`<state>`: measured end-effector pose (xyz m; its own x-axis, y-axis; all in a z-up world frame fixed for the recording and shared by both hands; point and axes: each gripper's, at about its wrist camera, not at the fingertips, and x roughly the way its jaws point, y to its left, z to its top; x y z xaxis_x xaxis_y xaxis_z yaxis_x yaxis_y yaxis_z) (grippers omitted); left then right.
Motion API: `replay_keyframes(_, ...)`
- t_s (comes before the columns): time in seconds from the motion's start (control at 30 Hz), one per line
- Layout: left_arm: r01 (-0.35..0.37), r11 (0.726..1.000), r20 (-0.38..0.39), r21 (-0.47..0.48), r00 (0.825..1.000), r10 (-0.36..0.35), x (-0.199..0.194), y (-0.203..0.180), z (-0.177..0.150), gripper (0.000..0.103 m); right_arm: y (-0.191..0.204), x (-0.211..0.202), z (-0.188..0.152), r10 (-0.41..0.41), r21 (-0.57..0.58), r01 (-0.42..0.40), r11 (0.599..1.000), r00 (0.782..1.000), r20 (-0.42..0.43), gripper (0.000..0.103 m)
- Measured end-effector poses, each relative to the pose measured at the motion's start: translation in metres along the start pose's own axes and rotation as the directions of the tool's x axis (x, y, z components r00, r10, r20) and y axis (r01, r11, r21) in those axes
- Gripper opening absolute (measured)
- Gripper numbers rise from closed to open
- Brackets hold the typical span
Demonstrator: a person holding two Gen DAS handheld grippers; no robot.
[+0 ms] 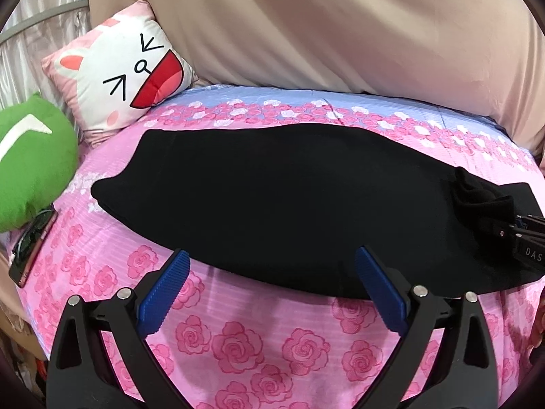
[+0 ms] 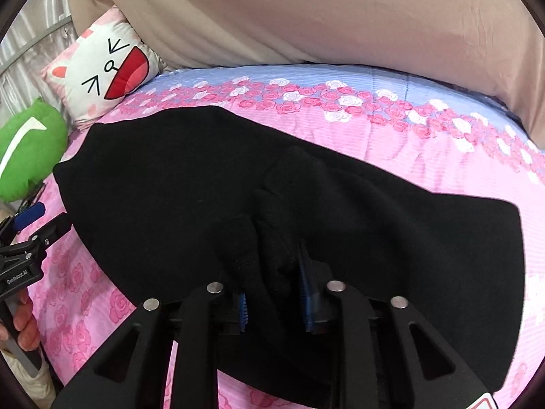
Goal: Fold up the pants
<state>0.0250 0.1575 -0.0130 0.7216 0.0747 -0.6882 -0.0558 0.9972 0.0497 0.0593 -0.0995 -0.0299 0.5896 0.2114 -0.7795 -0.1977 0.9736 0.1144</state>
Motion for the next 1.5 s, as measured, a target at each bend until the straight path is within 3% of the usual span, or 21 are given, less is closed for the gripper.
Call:
replay_keyframes(0.07,0.012,1.0,0.008,-0.005,1.0,-0.012,-0.003,0.0,0.0,0.096,-0.003,-0.02,0.011,-0.005,0.004,0.005,1.0,0.999,0.044,0.018)
replay_keyframes(0.13,0.018,1.0,0.015,0.005,1.0,-0.018,-0.006,0.0,0.001,0.096,-0.012,-0.069,0.035,-0.038,0.024,0.035,0.999,0.985,0.168,0.018)
replay_keyframes(0.2,0.018,1.0,0.019,0.014,1.0,-0.018,-0.006,0.0,0.003,0.096,-0.02,-0.11,0.053,-0.08,0.044,0.071,0.997,0.959,0.273,0.018)
replay_keyframes(0.27,0.018,1.0,0.022,0.015,1.0,-0.018,-0.006,0.002,0.004,0.096,-0.03,-0.152,0.071,-0.128,0.083,0.104,0.991,0.919,0.374,0.019)
replay_keyframes(0.33,0.023,1.0,0.022,0.002,0.999,-0.023,-0.005,0.005,0.005,0.096,-0.034,-0.174,0.083,-0.159,0.11,0.124,0.986,0.89,0.427,0.022)
replay_keyframes(0.37,0.025,1.0,0.021,-0.004,0.999,-0.025,-0.005,0.006,0.005,0.096,-0.032,-0.177,0.089,-0.157,0.108,0.121,0.987,0.886,0.436,0.022)
replay_keyframes(0.4,0.027,1.0,0.018,-0.013,0.999,-0.027,-0.004,0.008,0.005,0.096,-0.029,-0.175,0.092,-0.145,0.102,0.111,0.988,0.888,0.436,0.023)
replay_keyframes(0.5,0.026,0.999,0.013,-0.022,1.0,-0.026,-0.004,0.011,0.005,0.096,-0.004,-0.14,0.088,-0.087,0.036,0.079,0.996,0.924,0.373,0.022)
replay_keyframes(0.57,0.017,1.0,0.012,-0.016,1.0,-0.017,-0.004,0.012,0.004,0.096,0.014,-0.103,0.08,-0.041,-0.01,0.046,0.999,0.955,0.293,0.021)
replay_keyframes(0.67,0.004,1.0,0.015,0.001,1.0,-0.004,-0.004,0.012,0.005,0.096,0.035,-0.053,0.062,0.017,-0.038,-0.01,0.999,0.983,0.185,0.021)
replay_keyframes(0.9,-0.012,0.999,0.007,-0.046,1.0,0.012,0.003,0.028,0.01,0.096,0.066,0.017,0.027,0.1,-0.061,-0.099,0.993,0.995,0.01,0.025)
replay_keyframes(0.97,-0.014,0.998,-0.006,-0.066,1.0,0.014,0.007,0.035,0.01,0.096,0.075,0.031,0.017,0.087,-0.081,-0.089,0.993,0.996,-0.028,0.034)
replay_keyframes(1.03,-0.01,0.996,-0.018,-0.084,1.0,0.008,0.01,0.04,0.01,0.096,0.081,0.032,0.012,0.114,-0.096,-0.116,0.989,0.993,-0.021,0.062)
replay_keyframes(1.1,-0.013,0.996,-0.022,-0.091,1.0,0.011,0.01,0.042,0.011,0.096,0.082,0.023,0.008,0.173,-0.086,-0.176,0.981,0.984,-0.036,0.069)
replay_keyframes(1.23,-0.027,0.996,-0.008,-0.084,1.0,0.026,0.006,0.048,0.012,0.096,0.037,-0.036,0.002,0.229,0.003,-0.23,0.973,0.972,0.041,0.075)
replay_keyframes(1.33,-0.032,0.995,-0.012,-0.091,0.999,0.031,0.007,0.049,0.012,0.096,-0.042,-0.071,-0.019,0.07,0.163,-0.083,0.983,0.994,0.085,0.078)
replay_keyframes(1.4,-0.023,0.994,-0.016,-0.105,1.0,0.021,0.009,0.045,0.014,0.096,-0.098,-0.076,-0.045,-0.048,0.304,0.034,0.952,0.998,0.039,0.079)
replay_keyframes(1.47,-0.009,0.994,-0.02,-0.113,1.0,0.007,0.01,0.038,0.015,0.096,-0.133,-0.072,-0.066,-0.061,0.411,0.057,0.91,0.998,-0.005,0.079)
replay_keyframes(1.5,0.0,0.993,-0.024,-0.114,1.0,-0.003,0.01,0.032,0.016,0.096,-0.143,-0.067,-0.075,-0.025,0.446,0.026,0.895,1.0,-0.006,0.079)
